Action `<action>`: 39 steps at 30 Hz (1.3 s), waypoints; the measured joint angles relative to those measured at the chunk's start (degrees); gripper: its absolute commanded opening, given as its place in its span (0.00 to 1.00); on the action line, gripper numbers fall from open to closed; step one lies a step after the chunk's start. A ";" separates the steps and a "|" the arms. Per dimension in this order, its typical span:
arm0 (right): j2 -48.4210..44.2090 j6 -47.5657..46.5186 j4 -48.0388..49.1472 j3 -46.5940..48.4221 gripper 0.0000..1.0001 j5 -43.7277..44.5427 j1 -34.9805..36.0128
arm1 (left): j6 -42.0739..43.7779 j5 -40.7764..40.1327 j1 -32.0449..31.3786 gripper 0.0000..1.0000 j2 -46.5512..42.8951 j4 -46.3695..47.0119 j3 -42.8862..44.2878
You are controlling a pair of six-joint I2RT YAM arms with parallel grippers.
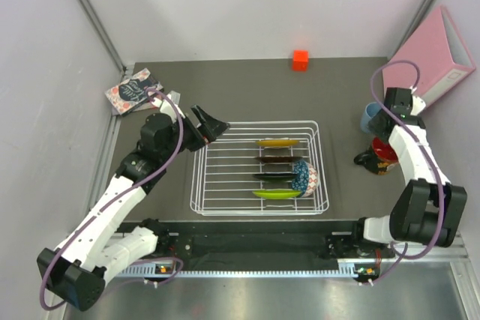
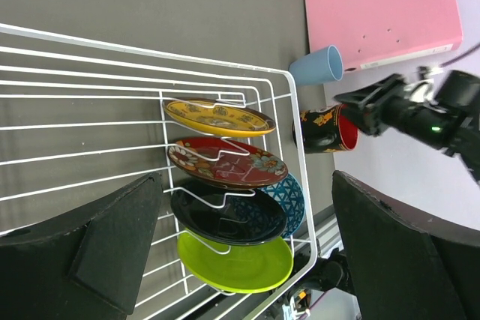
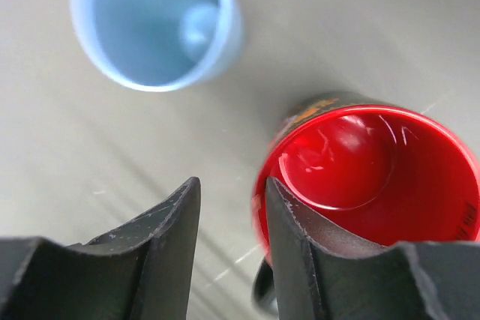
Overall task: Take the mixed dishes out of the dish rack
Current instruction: Place the cup at the center of the board, then pick up the plate from the dish rack.
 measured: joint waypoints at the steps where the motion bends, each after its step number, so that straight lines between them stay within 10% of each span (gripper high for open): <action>1: -0.79 0.00 -0.61 0.94 0.42 -0.04 0.24 | 0.00 0.07 0.00 0.99 0.20 0.00 0.00; 14: -19.26 0.46 -3.32 7.17 0.49 -6.05 12.31 | 0.20 0.20 0.00 0.99 0.83 -0.02 0.00; 27: -36.74 -8.07 19.32 -4.59 0.83 -14.64 38.75 | 17.62 -0.52 -1.09 0.99 11.19 -6.25 5.55; 39: -38.25 -11.17 29.97 -19.04 0.83 -13.31 44.85 | 36.65 -4.09 -26.38 0.99 14.60 -3.80 6.01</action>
